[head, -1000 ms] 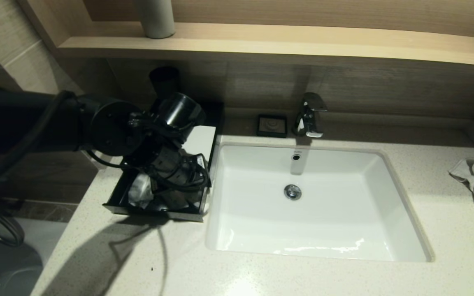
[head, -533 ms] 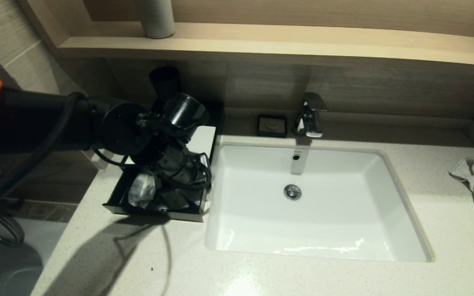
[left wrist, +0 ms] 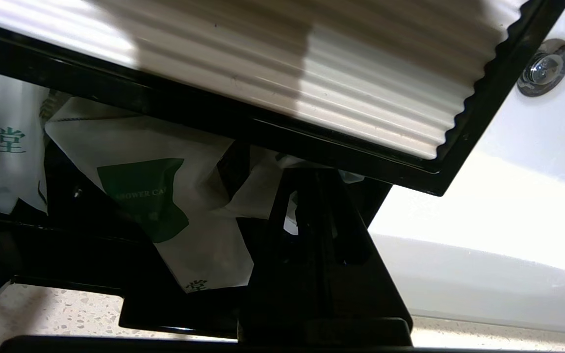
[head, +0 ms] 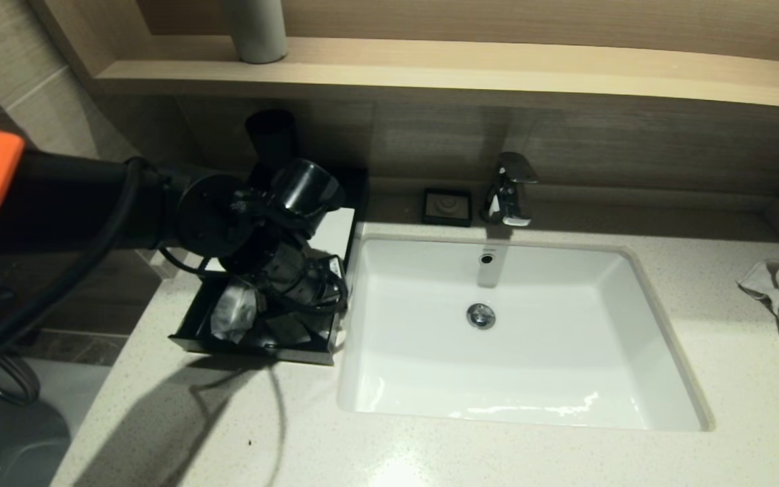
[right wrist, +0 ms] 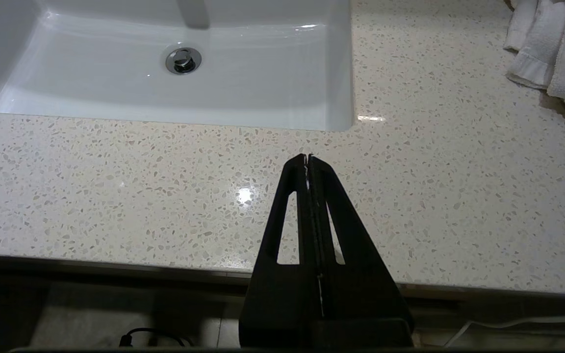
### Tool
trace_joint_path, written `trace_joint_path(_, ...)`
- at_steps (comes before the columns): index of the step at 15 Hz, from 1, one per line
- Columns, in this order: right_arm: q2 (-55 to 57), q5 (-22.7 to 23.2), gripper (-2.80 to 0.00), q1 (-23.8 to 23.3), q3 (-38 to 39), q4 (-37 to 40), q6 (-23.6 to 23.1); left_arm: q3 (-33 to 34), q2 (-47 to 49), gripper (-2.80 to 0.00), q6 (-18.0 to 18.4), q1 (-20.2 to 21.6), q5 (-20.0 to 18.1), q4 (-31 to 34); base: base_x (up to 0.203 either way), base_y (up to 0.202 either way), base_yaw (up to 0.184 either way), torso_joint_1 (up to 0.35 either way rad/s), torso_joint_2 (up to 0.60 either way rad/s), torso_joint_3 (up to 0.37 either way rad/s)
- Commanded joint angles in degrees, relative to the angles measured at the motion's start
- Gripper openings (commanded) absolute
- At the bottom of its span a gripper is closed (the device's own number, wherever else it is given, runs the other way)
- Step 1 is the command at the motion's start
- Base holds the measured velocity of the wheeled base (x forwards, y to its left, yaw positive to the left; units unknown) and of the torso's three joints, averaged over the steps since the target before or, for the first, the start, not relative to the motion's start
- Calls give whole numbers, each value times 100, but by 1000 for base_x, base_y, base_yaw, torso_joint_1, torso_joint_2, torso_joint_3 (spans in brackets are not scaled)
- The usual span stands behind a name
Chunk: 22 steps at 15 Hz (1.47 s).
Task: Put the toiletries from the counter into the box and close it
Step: Close the drawer
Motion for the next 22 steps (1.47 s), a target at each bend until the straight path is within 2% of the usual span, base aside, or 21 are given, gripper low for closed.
trace_joint_path(1,0,1,-280,-2,0,-2,-4,6,22,-280,-25,10,10,44,0,0,0,0,0,0)
trace_joint_path(10,0,1,-280,0,0,-2,-4,25,61,-280,-60,129,18,98,0,0,0,0,0,0)
trace_joint_path(15,0,1,-280,0,0,2,-4,-10,-268,-280,-51,122,18,128,0,0,0,0,0,0)
trace_joint_path(22,0,1,-280,0,0,-2,-4,50,-852,-280,-37,120,18,689,0,0,0,0,0,0)
